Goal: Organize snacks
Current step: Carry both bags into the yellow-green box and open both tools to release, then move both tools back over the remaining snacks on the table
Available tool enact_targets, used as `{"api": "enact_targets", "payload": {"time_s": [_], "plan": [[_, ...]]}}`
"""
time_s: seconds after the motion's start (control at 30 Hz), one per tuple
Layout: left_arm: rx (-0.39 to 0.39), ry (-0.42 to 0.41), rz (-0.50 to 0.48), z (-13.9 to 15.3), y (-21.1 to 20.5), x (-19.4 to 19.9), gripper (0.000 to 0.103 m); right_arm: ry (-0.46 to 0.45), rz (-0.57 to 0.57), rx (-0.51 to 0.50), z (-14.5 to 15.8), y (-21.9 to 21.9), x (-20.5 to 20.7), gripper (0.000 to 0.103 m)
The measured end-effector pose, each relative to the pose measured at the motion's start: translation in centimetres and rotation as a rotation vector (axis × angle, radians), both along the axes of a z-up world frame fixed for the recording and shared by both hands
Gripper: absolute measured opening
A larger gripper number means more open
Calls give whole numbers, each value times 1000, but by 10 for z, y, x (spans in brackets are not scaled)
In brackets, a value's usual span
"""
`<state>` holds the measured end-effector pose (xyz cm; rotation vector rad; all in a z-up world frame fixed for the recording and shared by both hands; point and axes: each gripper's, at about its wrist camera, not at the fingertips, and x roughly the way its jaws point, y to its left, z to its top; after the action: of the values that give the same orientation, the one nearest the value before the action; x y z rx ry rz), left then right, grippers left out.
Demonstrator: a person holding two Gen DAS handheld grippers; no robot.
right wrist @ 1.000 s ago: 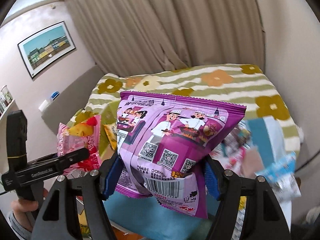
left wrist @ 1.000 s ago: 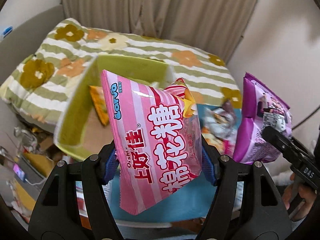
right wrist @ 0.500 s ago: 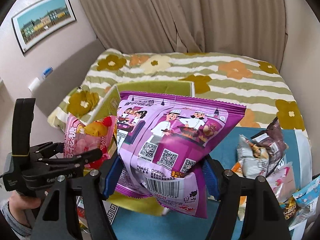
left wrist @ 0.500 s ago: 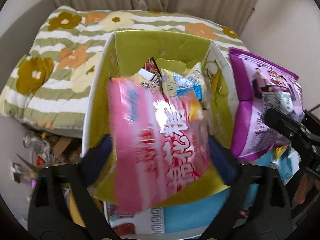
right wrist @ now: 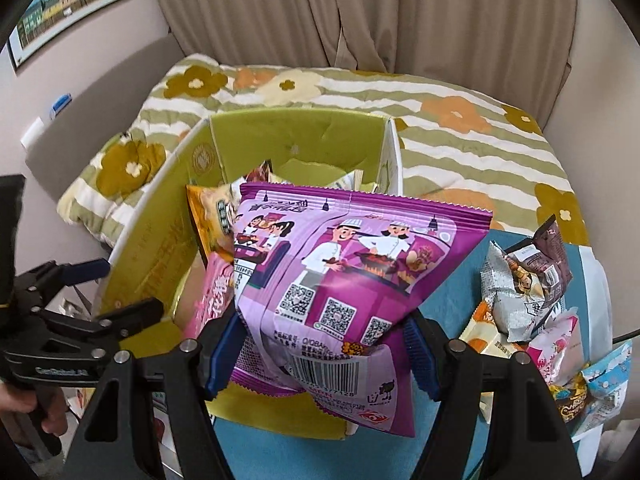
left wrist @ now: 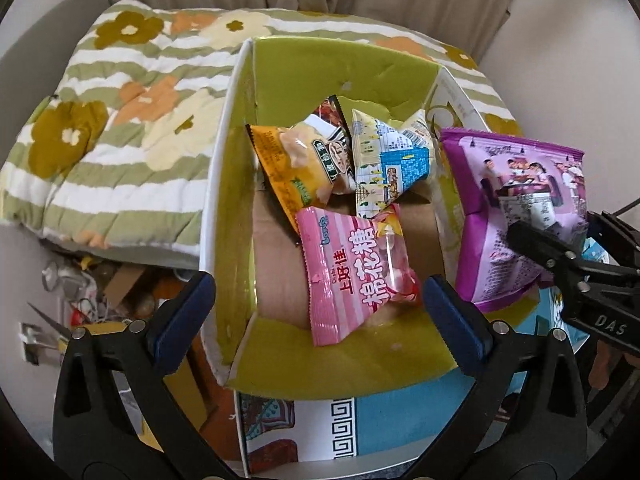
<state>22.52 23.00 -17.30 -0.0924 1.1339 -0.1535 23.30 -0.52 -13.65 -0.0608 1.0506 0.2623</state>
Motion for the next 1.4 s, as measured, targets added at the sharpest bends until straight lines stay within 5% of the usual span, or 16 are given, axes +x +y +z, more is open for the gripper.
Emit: {"api": "enact_targets", "payload": {"time_s": [0.3,0.43,0.97,1.4], "plan": [[29,-42,38,20,-2,-7,102,20,42,20,-3,8,9,70],[26,-53,46,24,-1,-8,102,-28,57,-8,-3,15,7,101],[-35,-45,0,15,1,-1,102,-78,2,-24,-1,8,0,101],[-42,-117,-36,49,-37,-25,102,-161,-85,9,30,-33,-29,101]]}}
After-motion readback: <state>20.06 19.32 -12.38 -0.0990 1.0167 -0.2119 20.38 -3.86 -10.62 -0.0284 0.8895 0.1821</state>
